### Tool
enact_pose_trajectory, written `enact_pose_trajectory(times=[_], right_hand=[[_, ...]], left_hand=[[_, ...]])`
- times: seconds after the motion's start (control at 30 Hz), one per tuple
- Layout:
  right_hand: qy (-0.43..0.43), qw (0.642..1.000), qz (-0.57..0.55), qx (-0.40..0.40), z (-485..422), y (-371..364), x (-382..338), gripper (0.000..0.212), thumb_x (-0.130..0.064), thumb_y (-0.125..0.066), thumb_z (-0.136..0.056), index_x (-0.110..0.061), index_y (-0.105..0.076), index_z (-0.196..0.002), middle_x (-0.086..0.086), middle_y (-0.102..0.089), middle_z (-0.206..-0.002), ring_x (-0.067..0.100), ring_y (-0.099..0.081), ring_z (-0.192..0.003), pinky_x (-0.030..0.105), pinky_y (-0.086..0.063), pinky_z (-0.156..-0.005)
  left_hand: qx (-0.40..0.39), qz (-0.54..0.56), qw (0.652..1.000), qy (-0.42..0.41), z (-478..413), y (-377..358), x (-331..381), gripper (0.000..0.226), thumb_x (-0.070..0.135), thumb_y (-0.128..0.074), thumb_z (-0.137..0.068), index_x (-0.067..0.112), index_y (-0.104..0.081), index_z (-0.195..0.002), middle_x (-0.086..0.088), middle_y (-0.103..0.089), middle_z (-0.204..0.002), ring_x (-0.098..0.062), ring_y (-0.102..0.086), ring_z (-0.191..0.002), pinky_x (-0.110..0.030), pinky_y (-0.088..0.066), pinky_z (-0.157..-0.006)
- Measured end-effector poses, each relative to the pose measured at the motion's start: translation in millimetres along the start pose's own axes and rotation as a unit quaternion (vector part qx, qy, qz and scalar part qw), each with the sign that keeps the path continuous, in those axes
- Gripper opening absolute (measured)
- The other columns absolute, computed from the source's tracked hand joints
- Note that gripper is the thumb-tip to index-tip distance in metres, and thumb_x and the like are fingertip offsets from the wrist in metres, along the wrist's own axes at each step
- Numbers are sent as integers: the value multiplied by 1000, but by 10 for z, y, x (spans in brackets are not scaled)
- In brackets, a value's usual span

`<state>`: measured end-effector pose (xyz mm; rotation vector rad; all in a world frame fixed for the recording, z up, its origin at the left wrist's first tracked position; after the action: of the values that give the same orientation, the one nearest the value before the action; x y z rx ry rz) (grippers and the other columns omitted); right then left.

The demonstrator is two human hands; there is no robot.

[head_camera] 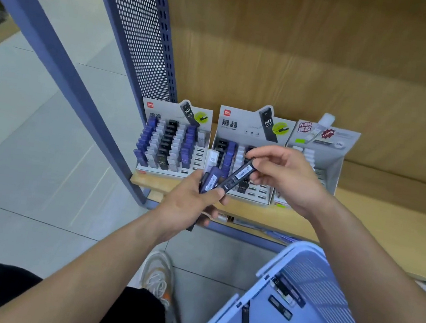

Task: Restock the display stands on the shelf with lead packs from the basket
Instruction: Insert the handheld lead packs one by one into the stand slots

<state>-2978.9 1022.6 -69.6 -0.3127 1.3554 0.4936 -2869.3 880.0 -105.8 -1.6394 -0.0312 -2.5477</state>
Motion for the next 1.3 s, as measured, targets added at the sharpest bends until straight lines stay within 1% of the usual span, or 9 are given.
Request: enact_pose_trajectory(times=[0.17, 0.4, 0.5, 0.7, 0.83, 0.9, 1.03, 1.13, 1.3], right_hand=[[6, 999, -40, 7, 0, 16, 24, 17, 5, -59, -94, -7, -71, -98, 11, -65, -79, 20, -70, -71, 26, -57, -68], [-2, 998, -55, 7, -24, -18, 69, 15, 6, -59, -94, -5, -69, -97, 7, -68, -76, 23, -71, -72, 29, -59, -71], [-33, 997, -53, -35, 7, -102, 148, 11, 5, -66, -89, -6, -64, -87, 8, -70, -74, 23, -70, -68, 29, -60, -68], [-103, 988, -17, -115, 123, -402, 461, 18, -18, -75, -83, -9, -60, -80, 7, -65, -67, 22, -67, -67, 29, -58, -67], [-111, 982, -30, -151, 135, -524, 568, 15, -9, -75, -84, -9, -61, -88, 9, -67, -74, 21, -58, -66, 30, -51, -65], [-99, 984, 2, -146, 127, -532, 614, 21, -3, -75, -84, -12, -61, -96, 3, -66, -76, 19, -58, -65, 30, -48, -64], [-84, 986, 22, -140, 150, -582, 646, 26, 2, -76, -82, -15, -61, -95, -3, -59, -67, 12, -57, -55, 24, -48, -56], [-74, 987, 14, -140, 176, -635, 659, 25, -3, -79, -80, -15, -63, -95, 1, -58, -68, 16, -57, -60, 29, -51, -62], [-69, 990, 12, -126, 201, -714, 685, 18, -13, -74, -88, -15, -61, -101, -6, -59, -63, 12, -60, -61, 30, -52, -64]], left_hand=[[37, 7, 999, -21, -45, 119, 36, 9, 13, -56, -103, 13, -51, -111, -1, -73, -86, -14, -48, -53, -24, -38, -45], [59, 20, 998, -28, -47, 214, 24, 10, 13, -56, -103, 14, -51, -111, -4, -74, -90, -12, -40, -51, -23, -34, -45], [95, 20, 995, -32, -56, 320, 14, 13, 14, -57, -103, 10, -51, -114, -2, -74, -88, -13, -40, -53, -23, -35, -46], [110, 6, 994, -24, -24, 382, -64, 14, 13, -57, -102, 8, -52, -115, 1, -71, -81, -11, -40, -49, -22, -33, -45], [102, -7, 994, -30, -17, 420, -75, 5, 12, -58, -102, 14, -54, -105, 2, -69, -80, -10, -43, -50, -23, -34, -45], [95, -16, 995, -31, -21, 417, -78, 5, 16, -60, -101, 17, -55, -99, 8, -59, -69, -9, -45, -52, -23, -35, -45], [92, -22, 995, -30, -47, 402, -104, 6, 14, -61, -100, 15, -55, -98, 11, -49, -59, -10, -44, -52, -23, -35, -45], [96, -12, 995, -28, -67, 405, -118, 9, 11, -61, -100, 16, -54, -96, 10, -47, -59, -10, -40, -51, -23, -33, -45], [89, -11, 996, -14, -83, 357, -162, 9, 10, -60, -100, 15, -54, -96, 6, -45, -60, -10, -36, -48, -23, -29, -44]])
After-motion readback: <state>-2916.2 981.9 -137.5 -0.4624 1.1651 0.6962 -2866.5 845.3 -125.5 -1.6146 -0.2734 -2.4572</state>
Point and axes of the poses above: each hand's wrist, its own z-axis away from the middle knuckle, its own y-axis out of the back of the hand, x = y × z, the point moved 8 cm from there along -z, towards the middle knuckle
